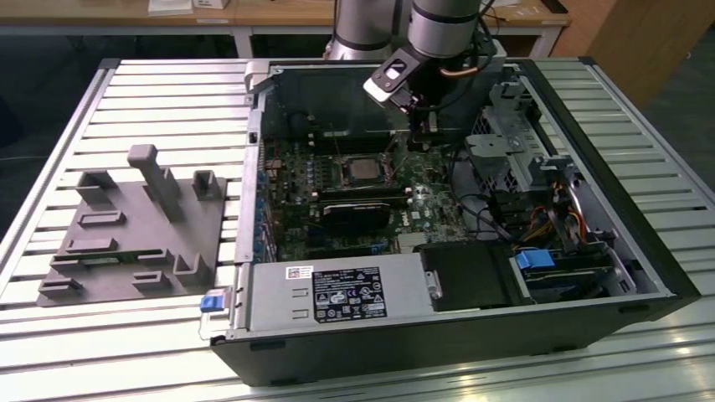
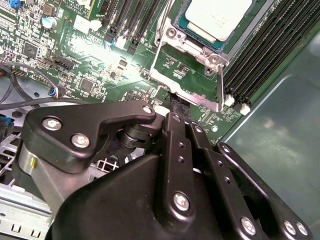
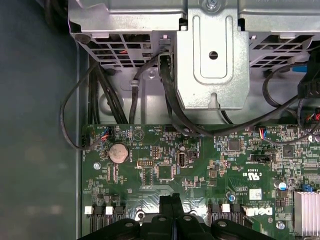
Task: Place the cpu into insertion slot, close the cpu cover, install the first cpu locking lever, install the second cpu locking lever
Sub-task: 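Close the cpu cover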
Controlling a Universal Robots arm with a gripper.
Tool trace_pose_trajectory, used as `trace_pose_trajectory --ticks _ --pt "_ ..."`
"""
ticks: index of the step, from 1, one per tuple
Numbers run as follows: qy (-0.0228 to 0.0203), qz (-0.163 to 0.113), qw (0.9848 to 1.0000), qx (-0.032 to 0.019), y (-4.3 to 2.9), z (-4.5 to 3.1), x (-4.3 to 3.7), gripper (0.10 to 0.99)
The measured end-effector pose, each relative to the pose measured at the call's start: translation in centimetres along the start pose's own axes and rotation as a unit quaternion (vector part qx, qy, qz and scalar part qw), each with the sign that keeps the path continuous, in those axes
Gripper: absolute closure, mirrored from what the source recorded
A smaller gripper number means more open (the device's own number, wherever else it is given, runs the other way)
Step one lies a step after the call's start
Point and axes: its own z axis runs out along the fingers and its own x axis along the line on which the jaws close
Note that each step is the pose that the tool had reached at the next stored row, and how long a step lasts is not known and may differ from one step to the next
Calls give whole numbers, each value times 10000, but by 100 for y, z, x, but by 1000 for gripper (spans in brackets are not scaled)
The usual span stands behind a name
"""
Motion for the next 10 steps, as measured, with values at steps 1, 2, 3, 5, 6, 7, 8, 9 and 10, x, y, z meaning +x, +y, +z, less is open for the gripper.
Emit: trace_pose_trajectory --ticks 1,2,3,5,6,7,8,9,10 --pt "0 0 10000 0 -1 0 0 980" --pt "0 -1 10000 0 -1 0 0 980" --pt "0 -1 10000 0 -3 0 0 980" --pt "0 0 10000 0 -8 0 0 980" --pt "0 0 10000 0 -10 0 0 980" --pt "0 0 10000 0 -12 0 0 980" --pt "0 0 10000 0 -15 0 0 980" --pt "0 0 10000 0 -17 0 0 980" --pt "0 -1 10000 0 -19 0 0 980"
